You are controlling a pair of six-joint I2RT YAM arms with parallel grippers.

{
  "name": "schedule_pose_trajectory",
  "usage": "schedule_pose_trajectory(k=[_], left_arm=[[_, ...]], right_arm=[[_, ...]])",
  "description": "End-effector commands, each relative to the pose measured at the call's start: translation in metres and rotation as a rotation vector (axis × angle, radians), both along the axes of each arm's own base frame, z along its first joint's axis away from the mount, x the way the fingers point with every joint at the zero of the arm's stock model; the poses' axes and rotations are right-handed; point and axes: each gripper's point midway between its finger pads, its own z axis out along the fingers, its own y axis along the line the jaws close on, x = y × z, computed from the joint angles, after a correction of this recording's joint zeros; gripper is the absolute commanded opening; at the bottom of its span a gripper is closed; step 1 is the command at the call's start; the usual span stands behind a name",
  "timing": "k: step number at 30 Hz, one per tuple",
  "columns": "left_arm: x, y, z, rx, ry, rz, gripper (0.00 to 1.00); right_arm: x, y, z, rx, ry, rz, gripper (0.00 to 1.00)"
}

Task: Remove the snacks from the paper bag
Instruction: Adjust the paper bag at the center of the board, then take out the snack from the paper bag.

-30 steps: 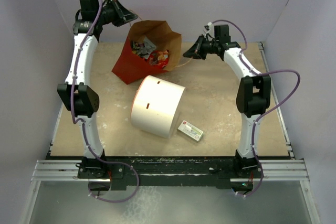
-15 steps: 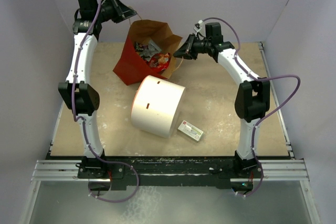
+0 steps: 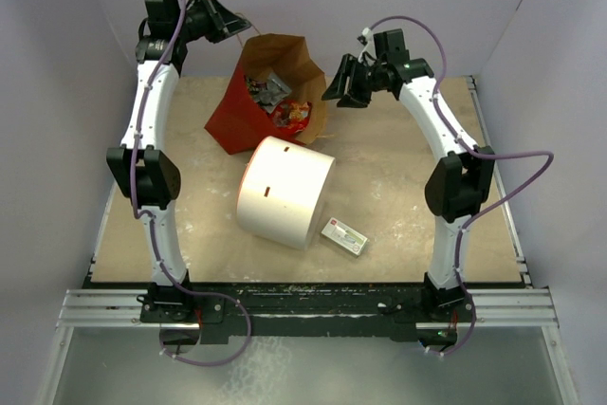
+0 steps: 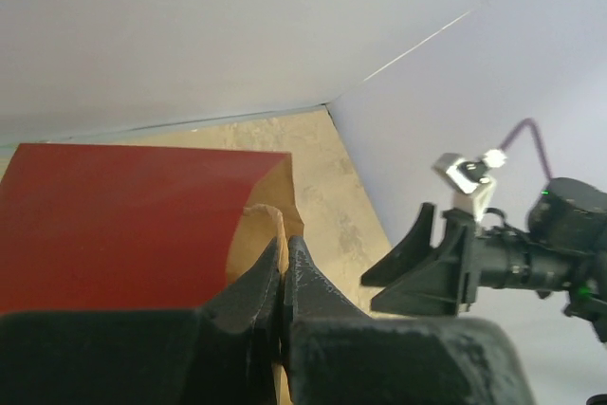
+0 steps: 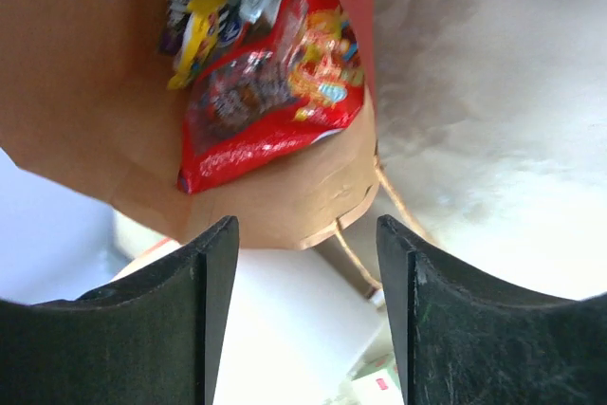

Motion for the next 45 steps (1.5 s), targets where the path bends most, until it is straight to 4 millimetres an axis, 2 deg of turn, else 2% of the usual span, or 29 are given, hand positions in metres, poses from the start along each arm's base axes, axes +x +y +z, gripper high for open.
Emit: schedule_pose_trajectory(k=[1, 4, 6, 9, 12, 15, 18, 22, 25, 34, 36, 41, 45], left_arm=[[-0.012, 0.013, 0.044, -0.019, -0.105, 0.02, 0.0], [-0.012, 0.012, 0.041, -0.033, -0.088, 0.017, 0.0], [-0.012, 0.012, 0.036, -0.054, -0.051, 0.023, 0.0], [-0.012, 0.014, 0.023, -0.079, 0.007, 0.036, 0.0], [-0.01, 0.019, 0.015, -0.118, 0.086, 0.052, 0.0], [-0.01, 0.017, 0.014, -0.135, 0.09, 0.031, 0.0], [-0.01, 0.018, 0.007, -0.139, 0.131, 0.044, 0.0], [-0.007, 0.024, 0.0, -0.123, 0.14, 0.067, 0.0], [-0.007, 0.025, -0.004, -0.123, 0.158, 0.068, 0.0], [-0.013, 0.025, -0.009, -0.116, 0.18, 0.07, 0.0], [-0.016, 0.026, -0.008, -0.112, 0.179, 0.072, 0.0], [-0.019, 0.026, -0.003, -0.106, 0.167, 0.073, 0.0], [-0.018, 0.026, -0.006, -0.107, 0.175, 0.069, 0.0]], right_arm=[[0.004, -0.045, 0.022, -0.278, -0.114, -0.072, 0.65], [0.008, -0.038, 0.04, -0.329, -0.196, -0.087, 0.71], [0.009, -0.018, 0.043, -0.287, -0.216, -0.066, 0.72], [0.01, 0.02, 0.037, -0.184, -0.186, -0.037, 0.71], [0.014, 0.046, 0.031, -0.137, -0.147, -0.075, 0.68], [0.026, 0.052, 0.021, -0.12, -0.132, -0.159, 0.65], [0.027, 0.05, -0.004, -0.141, -0.065, -0.241, 0.65], [0.028, 0.046, -0.03, -0.159, -0.021, -0.282, 0.65], [0.033, 0.051, -0.041, -0.146, -0.015, -0.279, 0.66], [0.045, 0.084, -0.072, -0.038, 0.063, -0.332, 0.66], [0.043, 0.083, -0.082, -0.092, 0.085, -0.356, 0.66], [0.044, 0.067, -0.097, -0.17, 0.08, -0.419, 0.71], [0.05, 0.073, -0.105, -0.149, 0.076, -0.432, 0.71]])
